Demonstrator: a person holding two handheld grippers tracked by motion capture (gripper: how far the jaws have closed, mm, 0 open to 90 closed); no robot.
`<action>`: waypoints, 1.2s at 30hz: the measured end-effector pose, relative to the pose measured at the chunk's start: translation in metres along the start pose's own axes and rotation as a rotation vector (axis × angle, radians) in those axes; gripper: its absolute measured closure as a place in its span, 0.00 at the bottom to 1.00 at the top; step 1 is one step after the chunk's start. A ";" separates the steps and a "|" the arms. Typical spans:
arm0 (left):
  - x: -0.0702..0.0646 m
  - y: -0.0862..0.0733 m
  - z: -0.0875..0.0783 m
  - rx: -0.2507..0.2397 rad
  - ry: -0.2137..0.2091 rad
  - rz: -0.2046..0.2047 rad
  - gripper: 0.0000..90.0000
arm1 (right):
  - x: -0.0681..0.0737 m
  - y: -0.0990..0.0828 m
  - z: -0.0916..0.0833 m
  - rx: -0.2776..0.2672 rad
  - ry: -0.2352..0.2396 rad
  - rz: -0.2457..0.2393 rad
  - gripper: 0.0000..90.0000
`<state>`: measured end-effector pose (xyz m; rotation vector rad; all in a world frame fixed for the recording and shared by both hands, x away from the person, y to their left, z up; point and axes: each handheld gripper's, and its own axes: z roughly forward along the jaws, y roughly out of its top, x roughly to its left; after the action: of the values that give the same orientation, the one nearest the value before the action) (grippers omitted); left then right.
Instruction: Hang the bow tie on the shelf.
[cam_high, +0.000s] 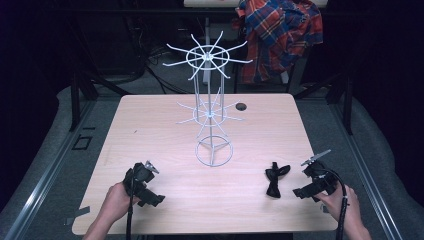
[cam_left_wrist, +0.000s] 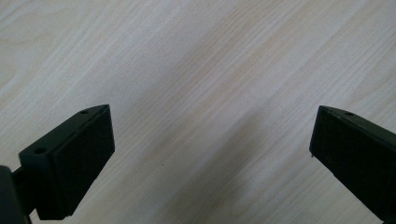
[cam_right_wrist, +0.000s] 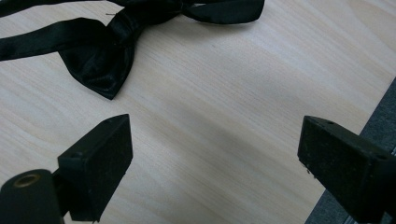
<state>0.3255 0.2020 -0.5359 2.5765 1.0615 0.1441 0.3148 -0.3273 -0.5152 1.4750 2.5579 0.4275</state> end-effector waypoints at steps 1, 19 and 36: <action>0.000 0.000 0.000 0.004 0.002 0.001 0.00 | -0.001 0.000 0.000 0.008 0.004 -0.007 0.09; 0.000 -0.002 -0.002 -0.006 -0.003 -0.008 0.00 | 0.005 0.009 -0.001 -0.020 -0.022 -0.139 0.00; 0.004 -0.006 -0.004 -0.015 0.021 -0.041 0.00 | 0.018 0.032 0.008 -0.080 -0.052 -0.238 0.16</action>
<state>0.3235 0.2103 -0.5345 2.5435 1.1162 0.1688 0.3342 -0.2950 -0.5123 1.1230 2.5999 0.4442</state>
